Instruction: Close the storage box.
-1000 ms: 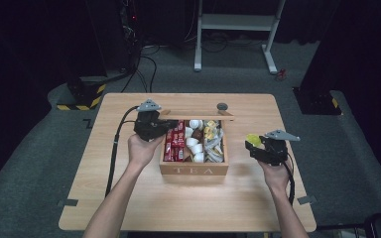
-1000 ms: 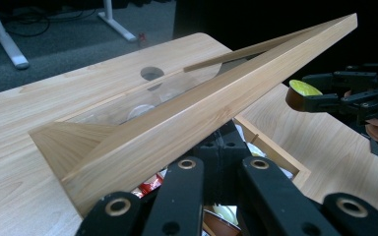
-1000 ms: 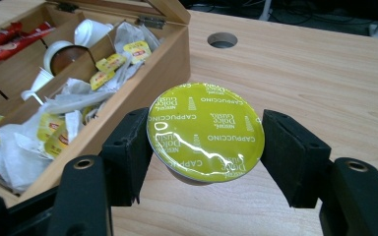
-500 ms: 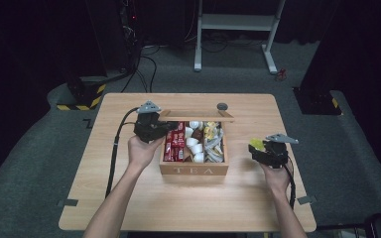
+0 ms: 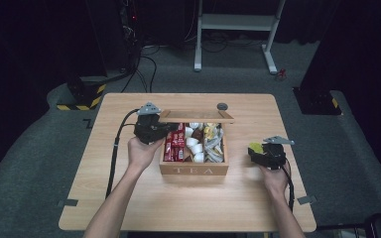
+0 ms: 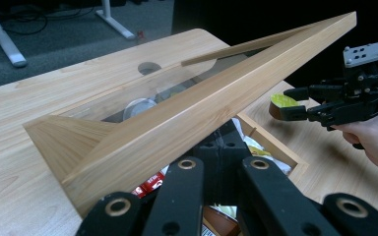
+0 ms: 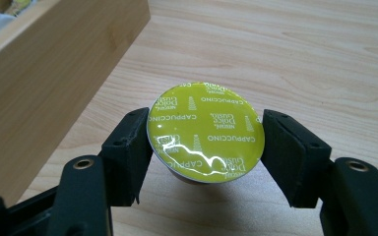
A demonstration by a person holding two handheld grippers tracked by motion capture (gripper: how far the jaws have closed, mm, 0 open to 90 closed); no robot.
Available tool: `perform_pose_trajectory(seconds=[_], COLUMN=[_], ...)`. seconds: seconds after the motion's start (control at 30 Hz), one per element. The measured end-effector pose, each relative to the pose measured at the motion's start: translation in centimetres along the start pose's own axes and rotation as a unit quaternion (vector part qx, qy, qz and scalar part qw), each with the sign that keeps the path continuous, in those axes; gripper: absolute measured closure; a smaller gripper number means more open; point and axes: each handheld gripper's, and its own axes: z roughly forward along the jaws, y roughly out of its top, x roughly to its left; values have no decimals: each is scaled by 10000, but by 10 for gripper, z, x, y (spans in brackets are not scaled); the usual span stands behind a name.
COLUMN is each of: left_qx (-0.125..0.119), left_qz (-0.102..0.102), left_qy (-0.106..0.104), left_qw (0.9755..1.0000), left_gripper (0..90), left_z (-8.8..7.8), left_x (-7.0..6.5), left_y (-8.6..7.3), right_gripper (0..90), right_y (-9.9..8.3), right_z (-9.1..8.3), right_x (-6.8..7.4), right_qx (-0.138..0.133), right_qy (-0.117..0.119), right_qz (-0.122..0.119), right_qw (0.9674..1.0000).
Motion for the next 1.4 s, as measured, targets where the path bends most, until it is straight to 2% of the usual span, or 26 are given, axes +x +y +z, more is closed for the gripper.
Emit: perform_pose_trajectory(seconds=[0.2,0.33,0.5,0.83,0.93,1.13,1.4], left_qx=[-16,-76,-63,-82,-82,-90,-93], left_qz=[17,-85,-35,-57,-52,-25,-5], left_qy=[6,-126,-126,-138,-127,-128,-134], left_qw=[10000,9999,9999,9999,9999,9999,9999], left_gripper=[900,900,900,900,900,894,882], left_z=[0,0,1,1,1,2,2], left_x=[0,1,0,-1,-1,-2,-3], left_y=[0,-2,-2,-3,-3,-5,-7], right_gripper=[374,364,323,307,312,327,345], right_y=[-1,-2,-2,-3,-6,-18,-37], right_z=[3,5,6,-4,-10,-22,-27], right_x=[0,1,3,3,2,-5,-6], right_qx=[101,130,169,11,-86,-252,-65], right_qy=[26,72,156,230,257,341,302], right_qz=[-23,-76,-150,-209,-226,-40,26], right_qw=[9999,9999,9996,9995,9994,9991,9995])
